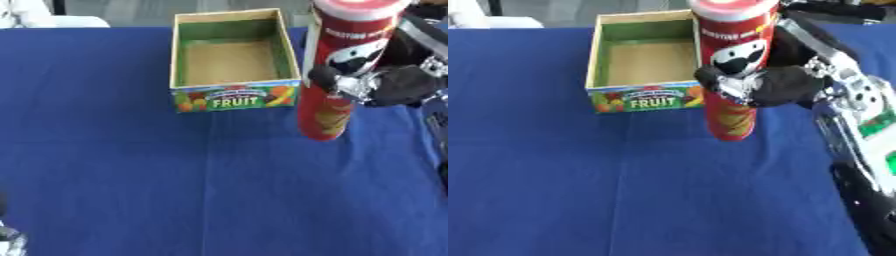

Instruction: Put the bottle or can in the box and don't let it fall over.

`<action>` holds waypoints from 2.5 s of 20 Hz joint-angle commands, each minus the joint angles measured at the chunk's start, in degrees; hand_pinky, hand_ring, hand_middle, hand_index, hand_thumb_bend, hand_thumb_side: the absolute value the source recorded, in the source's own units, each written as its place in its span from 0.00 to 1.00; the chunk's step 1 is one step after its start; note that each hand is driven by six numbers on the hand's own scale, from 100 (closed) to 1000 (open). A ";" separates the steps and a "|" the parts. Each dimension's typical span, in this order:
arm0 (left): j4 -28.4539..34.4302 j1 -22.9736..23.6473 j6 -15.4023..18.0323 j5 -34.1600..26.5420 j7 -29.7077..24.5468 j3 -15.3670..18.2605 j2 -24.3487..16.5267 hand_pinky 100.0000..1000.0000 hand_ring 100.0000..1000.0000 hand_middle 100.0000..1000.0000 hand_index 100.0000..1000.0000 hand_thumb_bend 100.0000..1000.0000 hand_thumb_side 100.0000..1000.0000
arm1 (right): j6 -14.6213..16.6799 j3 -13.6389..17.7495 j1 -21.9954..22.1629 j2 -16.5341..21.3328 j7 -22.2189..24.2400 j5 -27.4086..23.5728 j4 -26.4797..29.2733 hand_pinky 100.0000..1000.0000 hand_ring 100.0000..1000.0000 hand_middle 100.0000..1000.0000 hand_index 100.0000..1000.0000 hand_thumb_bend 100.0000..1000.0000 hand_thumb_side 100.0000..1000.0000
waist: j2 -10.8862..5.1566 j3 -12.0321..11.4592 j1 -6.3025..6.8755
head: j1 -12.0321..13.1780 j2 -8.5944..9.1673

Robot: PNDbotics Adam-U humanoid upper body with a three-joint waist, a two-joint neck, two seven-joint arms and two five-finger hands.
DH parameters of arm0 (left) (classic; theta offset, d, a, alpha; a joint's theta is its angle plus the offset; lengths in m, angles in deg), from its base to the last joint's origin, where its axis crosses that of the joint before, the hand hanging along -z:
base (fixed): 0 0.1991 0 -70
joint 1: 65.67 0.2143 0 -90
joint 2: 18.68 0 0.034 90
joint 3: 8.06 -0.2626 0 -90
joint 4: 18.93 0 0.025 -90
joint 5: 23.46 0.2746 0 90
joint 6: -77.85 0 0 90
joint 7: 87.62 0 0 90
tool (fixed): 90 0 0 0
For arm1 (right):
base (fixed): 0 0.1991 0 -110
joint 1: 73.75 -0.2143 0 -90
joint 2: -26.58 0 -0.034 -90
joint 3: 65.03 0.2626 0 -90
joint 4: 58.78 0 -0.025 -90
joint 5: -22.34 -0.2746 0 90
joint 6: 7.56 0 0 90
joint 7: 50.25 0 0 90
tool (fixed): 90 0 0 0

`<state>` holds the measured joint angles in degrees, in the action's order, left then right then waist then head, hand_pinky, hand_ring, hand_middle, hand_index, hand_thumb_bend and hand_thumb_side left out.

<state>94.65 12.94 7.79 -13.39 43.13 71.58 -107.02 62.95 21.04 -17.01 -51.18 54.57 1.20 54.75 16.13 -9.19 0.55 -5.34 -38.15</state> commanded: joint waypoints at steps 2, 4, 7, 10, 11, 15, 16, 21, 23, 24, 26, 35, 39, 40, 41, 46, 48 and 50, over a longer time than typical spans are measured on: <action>1.01 -0.28 -0.09 0.17 0.18 0.58 -1.46 0.85 0.66 0.90 0.74 0.00 0.64 | -3.26 0.79 -3.30 5.35 -1.97 -6.02 0.69 1.00 0.75 0.60 0.45 0.00 0.00 | -1.64 -0.18 -0.18 | 1.13 -1.47; 1.01 -0.29 -0.11 0.08 0.06 0.48 -1.52 0.85 0.66 0.90 0.74 0.00 0.64 | -4.11 1.05 -4.89 7.07 -3.18 -8.64 0.00 1.00 0.75 0.60 0.45 0.00 0.00 | -1.76 -0.32 -0.34 | 1.39 -1.77; 1.01 -0.45 -0.15 -0.04 -0.11 0.40 -1.57 0.85 0.66 0.90 0.74 0.00 0.64 | -4.58 1.56 -7.41 9.08 -5.15 -11.69 -2.04 1.00 0.74 0.59 0.45 0.00 0.00 | -1.79 -0.58 -0.56 | 1.36 -1.58; 1.01 -0.64 -0.11 -0.11 -0.25 0.31 -1.66 0.85 0.66 0.90 0.74 0.00 0.64 | -4.62 1.85 -9.94 10.09 -7.02 -13.58 -5.01 1.00 0.74 0.58 0.44 0.00 0.00 | -1.62 -1.02 -0.65 | 1.07 -0.99; 1.01 -0.68 -0.11 -0.12 -0.29 0.30 -1.69 0.85 0.66 0.90 0.74 0.00 0.64 | -4.49 1.78 -10.64 10.27 -7.32 -14.00 -5.99 1.00 0.74 0.59 0.45 0.00 0.00 | -1.56 -1.13 -0.67 | 0.94 -0.79; 1.01 -1.17 -0.03 -0.24 -0.54 0.10 -1.74 0.85 0.66 0.90 0.74 0.00 0.64 | -3.58 1.59 -14.51 10.39 -8.84 -14.27 -12.17 1.00 0.73 0.58 0.44 0.00 0.01 | -0.98 -2.03 -0.75 | -0.14 0.47; 1.01 -1.27 0.03 -0.26 -0.60 0.06 -1.77 0.85 0.66 0.90 0.74 0.00 0.64 | -3.28 1.50 -15.55 10.37 -9.45 -14.19 -13.97 1.00 0.73 0.58 0.44 0.00 0.01 | -0.79 -2.33 -0.76 | -0.35 0.78; 1.01 -1.86 0.30 -0.36 -0.94 -0.21 -1.86 0.85 0.66 0.90 0.74 0.00 0.64 | -0.33 0.92 -20.26 10.25 -10.45 -12.74 -21.35 1.00 0.73 0.58 0.45 0.00 0.00 | 0.25 -3.77 -0.91 | -1.74 2.26; 1.01 -2.20 0.47 -0.40 -1.16 -0.36 -1.87 0.85 0.66 0.90 0.74 0.00 0.64 | 1.25 0.74 -22.21 10.16 -10.47 -12.23 -24.35 1.00 0.73 0.58 0.45 0.00 0.00 | 0.76 -4.62 -0.96 | -2.36 2.96; 1.01 -2.36 0.57 -0.42 -1.24 -0.41 -1.89 0.85 0.66 0.90 0.74 0.00 0.64 | 2.08 0.62 -23.20 10.13 -10.41 -12.04 -25.77 1.00 0.73 0.58 0.44 0.00 0.00 | 1.07 -5.12 -0.98 | -2.71 3.39; 1.01 -2.67 0.74 -0.45 -1.38 -0.51 -1.91 0.85 0.66 0.90 0.74 0.00 0.64 | 3.64 0.36 -24.93 10.03 -10.26 -11.75 -28.45 1.00 0.72 0.58 0.44 0.00 0.02 | 1.60 -5.93 -1.03 | -3.42 4.04; 1.01 -4.09 1.32 -0.71 -2.05 -0.94 -1.58 0.85 0.66 0.90 0.74 0.00 0.64 | 8.76 -0.08 -30.45 8.48 -10.92 -11.52 -38.15 1.00 0.73 0.62 0.46 0.00 0.06 | 3.70 -9.62 -1.49 | -7.00 6.26; 1.01 -4.89 1.58 -0.96 -2.38 -1.15 -1.22 0.85 0.65 0.89 0.73 0.00 0.64 | 13.98 0.07 -30.84 8.08 -10.10 -12.31 -40.41 1.00 0.73 0.63 0.47 0.00 0.00 | 4.56 -10.86 -1.53 | -8.12 7.42; 1.01 -5.05 1.64 -1.03 -2.45 -1.19 -1.10 0.85 0.65 0.89 0.73 0.00 0.64 | 15.39 0.14 -30.78 8.00 -9.83 -12.49 -40.90 1.00 0.73 0.63 0.48 0.00 0.00 | 4.78 -11.23 -1.52 | -8.35 7.74; 1.01 -5.16 1.67 -1.11 -2.52 -1.22 -1.02 0.85 0.65 0.89 0.73 0.00 0.64 | 16.61 0.15 -30.70 7.94 -9.55 -12.62 -41.39 1.00 0.73 0.63 0.48 0.00 0.00 | 4.92 -11.49 -1.51 | -8.49 7.93; 1.01 -5.32 1.75 -1.29 -2.86 -1.32 -0.71 0.85 0.65 0.90 0.73 0.00 0.64 | 19.56 -0.41 -30.01 7.22 -7.93 -10.80 -43.85 1.00 0.75 0.66 0.50 0.00 0.00 | 5.61 -12.47 -1.47 | -8.92 8.34; 1.01 -5.38 1.75 -1.28 -3.00 -1.34 -0.66 0.85 0.65 0.89 0.73 0.00 0.64 | 20.56 -0.70 -29.47 6.94 -7.19 -9.08 -44.67 1.00 0.78 0.73 0.57 0.00 0.00 | 5.77 -12.69 -1.53 | -8.93 8.37; 1.01 -5.63 1.77 -1.26 -3.10 -1.31 -0.65 0.86 0.65 0.89 0.73 0.00 0.64 | 21.78 -0.83 -28.75 6.80 -6.56 -7.31 -45.49 1.00 0.81 0.77 0.62 0.00 0.00 | 5.93 -13.00 -1.68 | -9.11 8.51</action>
<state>94.65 7.97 9.52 -14.40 40.27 70.10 -107.18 83.83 19.97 -44.78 -45.27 47.66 -7.18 9.19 23.11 -22.14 -1.29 -14.27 -30.50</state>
